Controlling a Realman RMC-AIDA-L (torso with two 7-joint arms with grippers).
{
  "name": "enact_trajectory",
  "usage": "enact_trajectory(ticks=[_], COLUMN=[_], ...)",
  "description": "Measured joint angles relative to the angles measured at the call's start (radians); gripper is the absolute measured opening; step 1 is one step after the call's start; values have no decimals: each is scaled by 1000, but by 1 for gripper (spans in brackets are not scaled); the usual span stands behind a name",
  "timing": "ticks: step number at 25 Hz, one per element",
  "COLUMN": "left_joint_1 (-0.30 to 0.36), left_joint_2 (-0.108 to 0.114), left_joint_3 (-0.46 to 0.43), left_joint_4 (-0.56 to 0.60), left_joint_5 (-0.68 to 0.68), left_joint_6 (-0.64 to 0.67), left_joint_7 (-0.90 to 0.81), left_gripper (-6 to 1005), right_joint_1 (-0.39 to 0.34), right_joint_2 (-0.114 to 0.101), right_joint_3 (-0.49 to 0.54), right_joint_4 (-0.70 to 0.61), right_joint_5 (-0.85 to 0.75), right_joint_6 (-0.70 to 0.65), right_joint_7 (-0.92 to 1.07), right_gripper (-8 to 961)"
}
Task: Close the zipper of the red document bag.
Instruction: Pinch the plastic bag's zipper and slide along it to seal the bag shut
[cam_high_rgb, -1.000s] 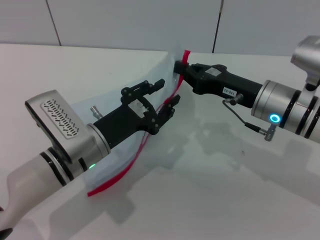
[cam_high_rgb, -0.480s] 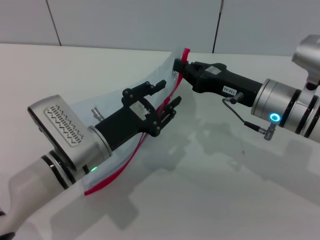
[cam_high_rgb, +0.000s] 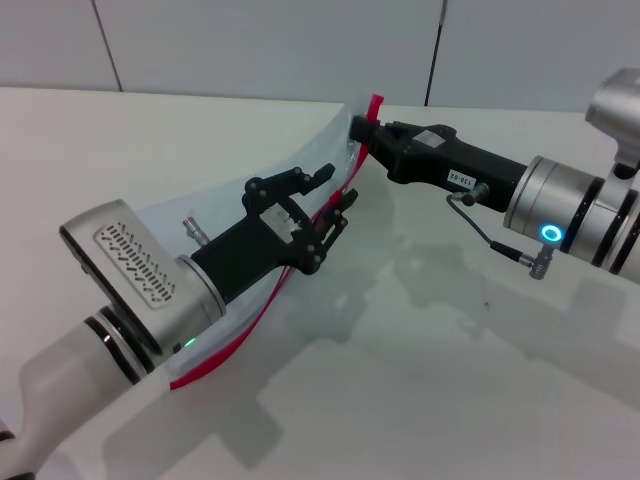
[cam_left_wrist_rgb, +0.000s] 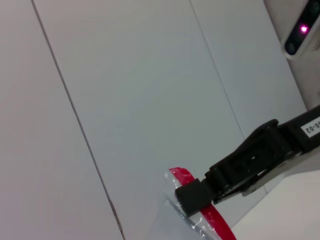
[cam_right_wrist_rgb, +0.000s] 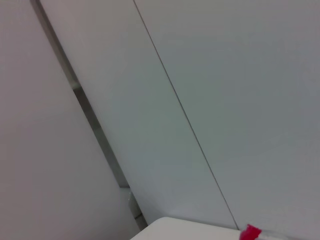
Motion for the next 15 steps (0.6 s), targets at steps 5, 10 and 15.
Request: enact_trajectory(ticks=[5,10,15], left_joint_1=[4,12,13], left_joint_2=[0,-1,-2], left_joint_3=[-12,-38,-39], left_joint_4=[-13,-33,-36], left_joint_5=[0,0,7], left_joint_6=[1,2,3], left_joint_7=[61,120,136], left_gripper=[318,288,270], right_joint_1=[0,-1,-1], right_joint_2=[0,1,2], right_joint_3=[0,0,0], right_joint_4=[-1,-3,-4], right_joint_5=[0,0,-1], right_joint_6=[1,3,4], right_joint_7=[0,0,0], right_gripper=[31,32,33])
